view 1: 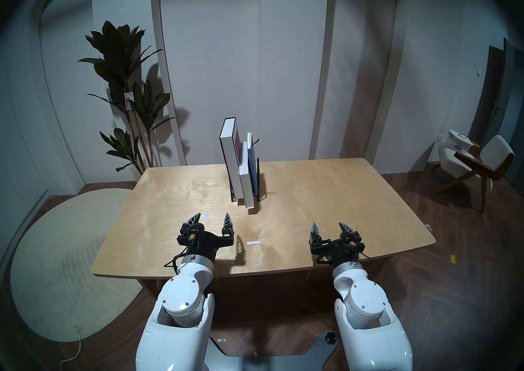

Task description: Stack the books into one stack

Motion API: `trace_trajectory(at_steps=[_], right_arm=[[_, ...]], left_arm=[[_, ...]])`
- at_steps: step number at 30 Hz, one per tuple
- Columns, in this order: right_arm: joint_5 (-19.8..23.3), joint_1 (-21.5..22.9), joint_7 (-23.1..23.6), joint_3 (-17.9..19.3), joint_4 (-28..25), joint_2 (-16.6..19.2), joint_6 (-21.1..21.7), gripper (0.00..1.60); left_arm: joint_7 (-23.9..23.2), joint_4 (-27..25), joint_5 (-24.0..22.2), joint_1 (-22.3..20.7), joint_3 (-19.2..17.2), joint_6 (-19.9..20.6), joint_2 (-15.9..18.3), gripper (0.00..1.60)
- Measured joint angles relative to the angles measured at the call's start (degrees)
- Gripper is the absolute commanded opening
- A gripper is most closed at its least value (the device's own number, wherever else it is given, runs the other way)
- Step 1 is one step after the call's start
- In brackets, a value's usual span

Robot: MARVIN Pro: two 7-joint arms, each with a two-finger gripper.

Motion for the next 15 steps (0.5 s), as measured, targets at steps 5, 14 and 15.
trace_trajectory(at_steps=[5, 14, 15], right_arm=[[0.0, 0.0, 0.0, 0.0, 0.1, 0.0, 0.0, 1.60], [0.0, 0.0, 0.0, 0.0, 0.1, 0.0, 0.0, 1.60], [0.0, 0.0, 0.0, 0.0, 0.1, 0.0, 0.0, 1.60]], left_arm=[[0.2, -0.7, -0.4, -1.0, 0.3, 1.0, 0.0, 1.60], [-2.4, -0.9, -3.9, -4.3, -1.3, 4.5, 0.6, 1.60], [-2.6, -0.8, -4.3, -4.9, -1.4, 5.0, 0.7, 1.60]])
